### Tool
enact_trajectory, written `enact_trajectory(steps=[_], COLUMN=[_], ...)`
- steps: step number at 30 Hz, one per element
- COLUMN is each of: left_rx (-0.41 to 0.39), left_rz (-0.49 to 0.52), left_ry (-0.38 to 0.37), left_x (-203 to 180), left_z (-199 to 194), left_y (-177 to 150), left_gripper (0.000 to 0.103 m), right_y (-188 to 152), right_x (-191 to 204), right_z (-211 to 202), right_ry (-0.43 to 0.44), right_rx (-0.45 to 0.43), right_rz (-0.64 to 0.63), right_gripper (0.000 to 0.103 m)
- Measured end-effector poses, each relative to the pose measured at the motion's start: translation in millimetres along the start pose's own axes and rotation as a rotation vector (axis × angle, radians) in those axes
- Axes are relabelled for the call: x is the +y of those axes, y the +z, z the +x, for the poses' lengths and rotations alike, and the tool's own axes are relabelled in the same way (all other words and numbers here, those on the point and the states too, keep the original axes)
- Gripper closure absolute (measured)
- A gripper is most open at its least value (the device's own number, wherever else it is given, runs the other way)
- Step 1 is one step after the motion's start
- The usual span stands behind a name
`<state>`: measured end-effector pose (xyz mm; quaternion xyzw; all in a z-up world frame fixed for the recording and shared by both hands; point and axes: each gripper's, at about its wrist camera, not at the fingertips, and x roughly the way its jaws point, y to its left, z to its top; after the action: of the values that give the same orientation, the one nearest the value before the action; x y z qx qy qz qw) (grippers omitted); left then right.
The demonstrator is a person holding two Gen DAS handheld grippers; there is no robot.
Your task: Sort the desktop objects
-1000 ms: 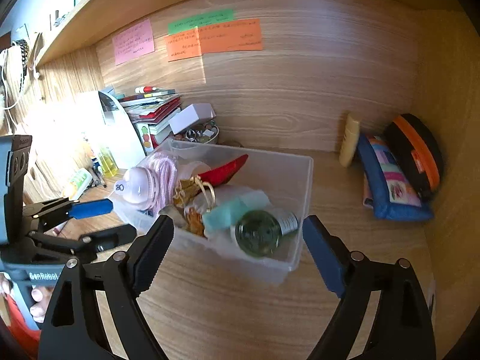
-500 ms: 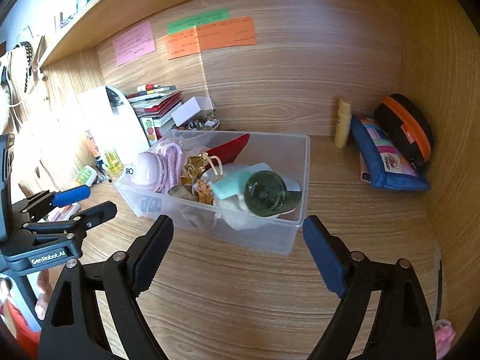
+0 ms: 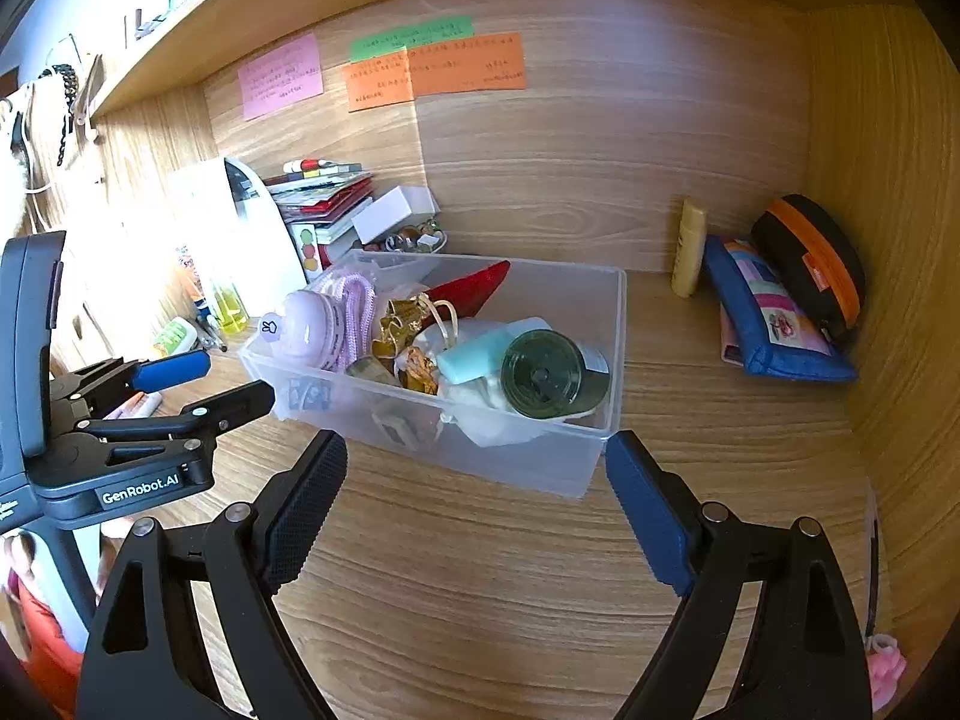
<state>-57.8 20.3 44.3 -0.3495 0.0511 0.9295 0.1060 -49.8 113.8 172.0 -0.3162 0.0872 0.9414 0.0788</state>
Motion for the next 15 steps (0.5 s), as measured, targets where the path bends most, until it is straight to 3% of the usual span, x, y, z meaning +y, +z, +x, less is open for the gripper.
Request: enact_trajectory(steps=[15], left_rx=[-0.021], left_rz=[-0.037], left_ry=[0.010], left_x=[9.2], left_z=[-4.2], left_y=[2.3], left_gripper=[0.031], right_y=[-1.7], right_x=[1.9], right_z=[-2.5], right_ry=[-0.002], right_rx=[0.014], right_rz=[-0.010], right_gripper=[0.016])
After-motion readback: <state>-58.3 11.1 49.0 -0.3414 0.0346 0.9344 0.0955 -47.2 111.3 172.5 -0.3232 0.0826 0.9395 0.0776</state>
